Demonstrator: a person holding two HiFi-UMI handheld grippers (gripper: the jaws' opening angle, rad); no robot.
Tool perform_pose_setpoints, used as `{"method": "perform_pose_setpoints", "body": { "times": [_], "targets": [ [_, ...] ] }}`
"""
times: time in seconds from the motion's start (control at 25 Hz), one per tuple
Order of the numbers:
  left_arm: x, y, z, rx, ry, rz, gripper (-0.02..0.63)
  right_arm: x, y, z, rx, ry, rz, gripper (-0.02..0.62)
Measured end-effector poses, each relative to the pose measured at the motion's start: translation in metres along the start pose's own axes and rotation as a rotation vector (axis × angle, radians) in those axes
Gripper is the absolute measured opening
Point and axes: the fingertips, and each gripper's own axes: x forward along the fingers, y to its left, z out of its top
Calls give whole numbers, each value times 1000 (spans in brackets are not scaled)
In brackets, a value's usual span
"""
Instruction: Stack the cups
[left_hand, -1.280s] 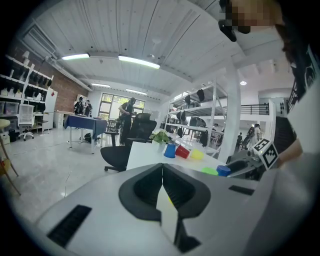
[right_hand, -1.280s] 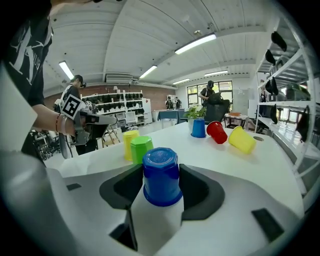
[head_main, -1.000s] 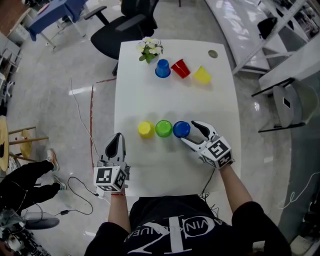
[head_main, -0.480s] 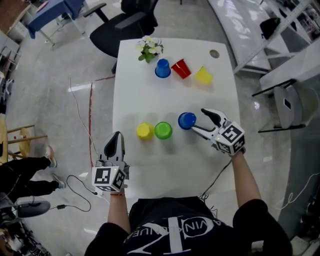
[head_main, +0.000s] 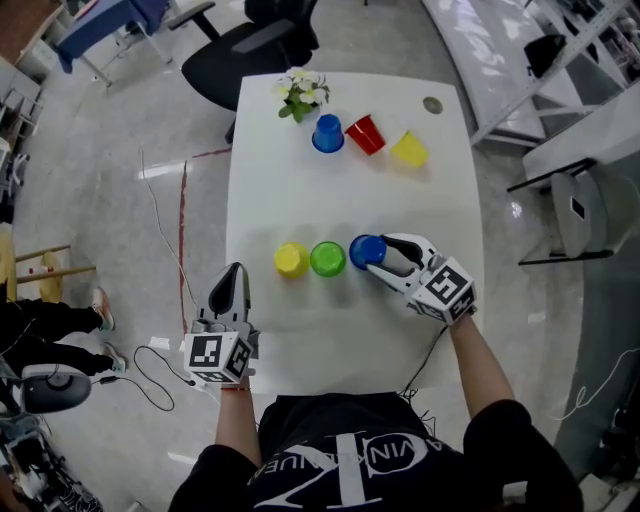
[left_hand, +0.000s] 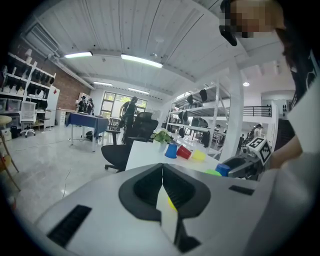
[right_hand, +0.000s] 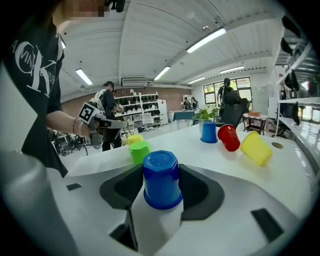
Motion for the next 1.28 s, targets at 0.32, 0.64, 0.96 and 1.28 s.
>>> {"method": "perform_pose_setpoints", "body": {
  "times": [0.32,0.64,0.96,1.28],
  "targets": [
    [-3,-2,2,-1,-1,-1,5,1,16,-5,-8,13,32,233],
    [-7,1,2,-3,-2,3,5,0,15,-8,-8,20,28,233],
    [-6,0,1,-4,2,-1,5,1,18,-10,-11,27,37,243],
    [-6,-1,-2,-9,9,-9,5,-4,26,-1,37,-24,92,319]
  ]
}}
